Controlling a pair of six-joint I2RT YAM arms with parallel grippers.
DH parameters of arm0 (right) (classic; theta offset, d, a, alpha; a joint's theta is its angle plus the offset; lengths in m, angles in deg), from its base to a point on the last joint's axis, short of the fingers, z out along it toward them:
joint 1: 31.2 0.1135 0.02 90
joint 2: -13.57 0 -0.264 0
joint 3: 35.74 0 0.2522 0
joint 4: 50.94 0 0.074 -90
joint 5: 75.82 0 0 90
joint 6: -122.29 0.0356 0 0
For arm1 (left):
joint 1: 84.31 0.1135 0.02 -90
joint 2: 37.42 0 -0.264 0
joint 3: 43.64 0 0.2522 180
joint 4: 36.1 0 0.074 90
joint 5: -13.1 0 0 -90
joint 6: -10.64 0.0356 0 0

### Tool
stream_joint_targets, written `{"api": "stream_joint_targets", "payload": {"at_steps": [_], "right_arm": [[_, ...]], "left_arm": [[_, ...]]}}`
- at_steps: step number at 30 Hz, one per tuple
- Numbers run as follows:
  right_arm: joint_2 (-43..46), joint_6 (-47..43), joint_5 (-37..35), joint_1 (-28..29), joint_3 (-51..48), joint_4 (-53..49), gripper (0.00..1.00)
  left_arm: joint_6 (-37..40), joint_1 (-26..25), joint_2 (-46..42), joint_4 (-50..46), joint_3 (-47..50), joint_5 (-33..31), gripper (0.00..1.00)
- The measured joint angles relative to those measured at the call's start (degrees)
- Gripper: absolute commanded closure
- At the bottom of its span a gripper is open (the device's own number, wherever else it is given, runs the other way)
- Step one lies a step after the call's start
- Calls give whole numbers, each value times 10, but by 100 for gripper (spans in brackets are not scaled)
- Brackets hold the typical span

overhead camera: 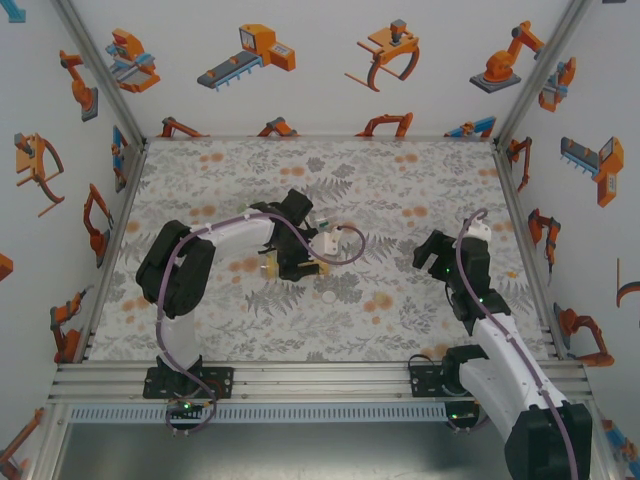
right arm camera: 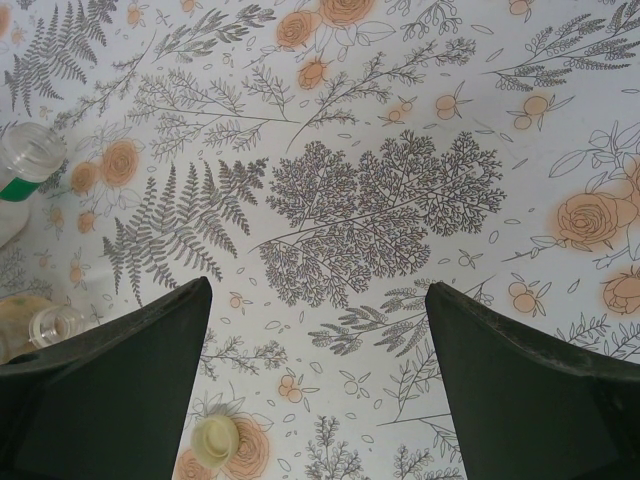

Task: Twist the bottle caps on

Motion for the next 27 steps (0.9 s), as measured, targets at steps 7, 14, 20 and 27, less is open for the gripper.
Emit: {"api": "stream_joint_targets", "payload": {"at_steps": [7,14,20,27], "right_arm": [[5,0,0,0,0,-2,19],[15,-9,15,0,0,0,22],[6,-13,20,0,0,-1,28],[1,-13,20,0,6,-8,28]], "left_arm": [[0,-1,2,-3,-9,0,54],[-16,-2,-10,-3,-15,1,60],[-63,-2,-74,21,-14,14,61],[-146,-2,-181,97,17,35,64]]}}
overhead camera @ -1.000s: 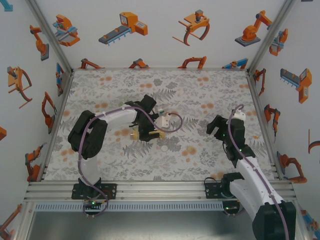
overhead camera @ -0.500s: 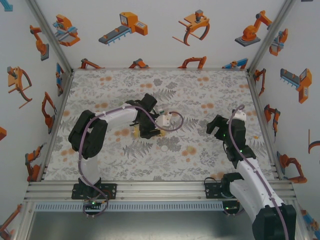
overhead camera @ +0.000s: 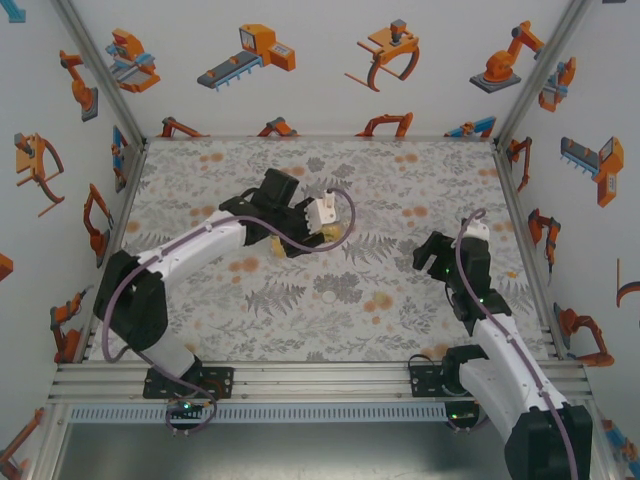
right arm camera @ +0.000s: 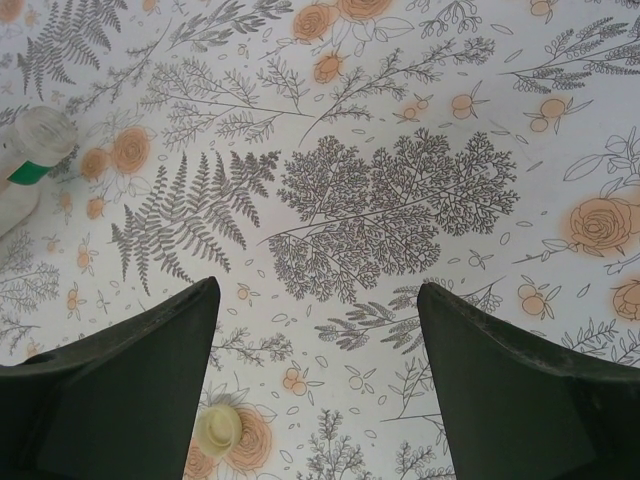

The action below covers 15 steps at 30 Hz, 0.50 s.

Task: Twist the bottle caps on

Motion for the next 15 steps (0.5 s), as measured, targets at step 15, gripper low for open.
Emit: {"api": "stream_joint_targets", "payload": {"at_steps": [15], "right_arm": [[-97,-11,45,9,104,-92,31]], "left_arm": [[-223,16,-220,183,138,14,75]]}}
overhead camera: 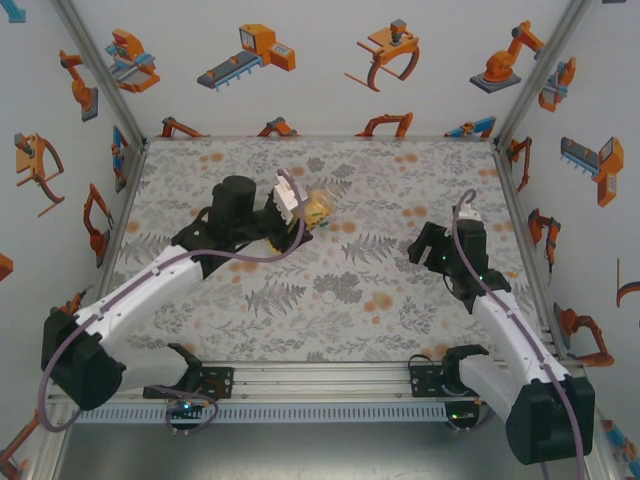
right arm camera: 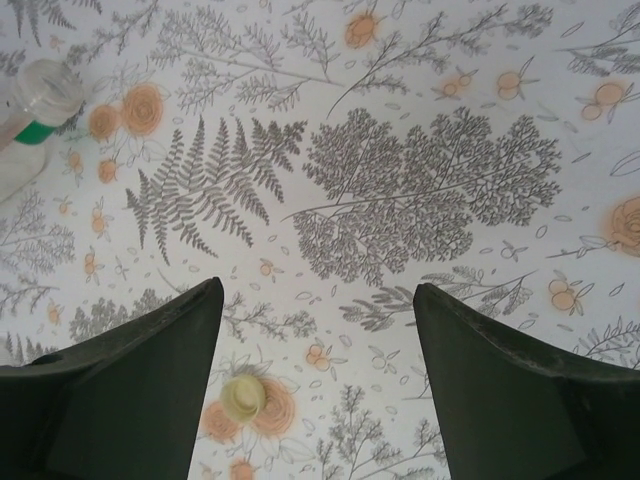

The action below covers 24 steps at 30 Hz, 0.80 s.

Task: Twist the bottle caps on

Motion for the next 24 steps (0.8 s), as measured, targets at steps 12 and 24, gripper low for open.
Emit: {"api": "stream_joint_targets", "payload": {"at_steps": [12,24], "right_arm": [[-26,24,41,66,56,-162,35],[-75,63,57,148,86,-212,41]], "left_arm": [[-209,33,-203,200,193,-10,89],[-274,32,-333,188,241,47,100]]}}
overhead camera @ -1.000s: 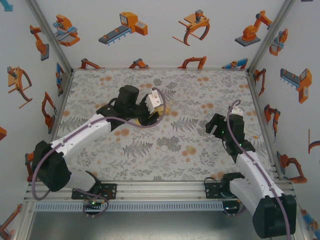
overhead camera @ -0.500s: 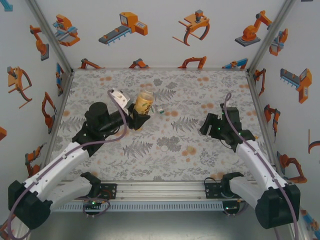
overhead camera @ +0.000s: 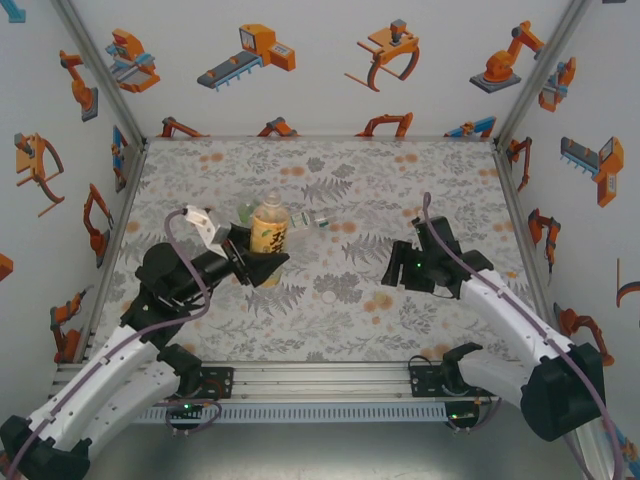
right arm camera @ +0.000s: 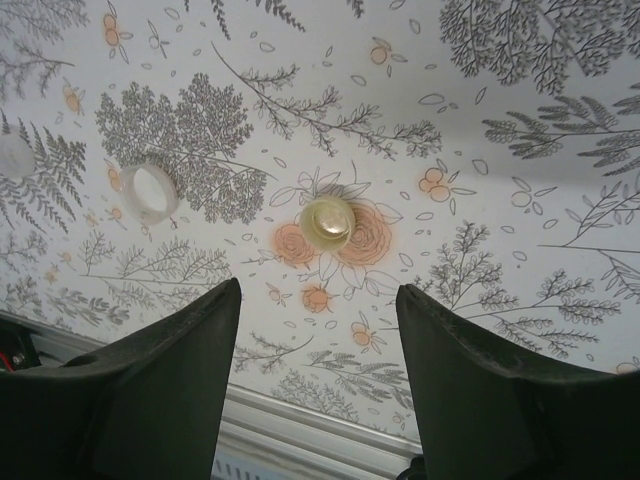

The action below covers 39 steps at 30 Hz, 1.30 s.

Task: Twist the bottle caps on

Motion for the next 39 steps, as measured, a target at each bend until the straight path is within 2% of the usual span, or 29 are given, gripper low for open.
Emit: {"api": "stream_joint_targets", "payload": {"at_steps": [7,26,31,39], "right_arm": [[-45,24,-8,53,5,0,41],[-166,56,-130,167,55,23,41],[-193,63,-151,176,62,34,44],[-209,77,-166,176,62,41,44]], "left_arm": [[-9,0,-27,-29,0,12,100],[-9,-8,-17,-69,0,18,100],[-9,-8,-18,-87,-1,18,100],[-9,-8,-32,-102,-1,15,100]]}}
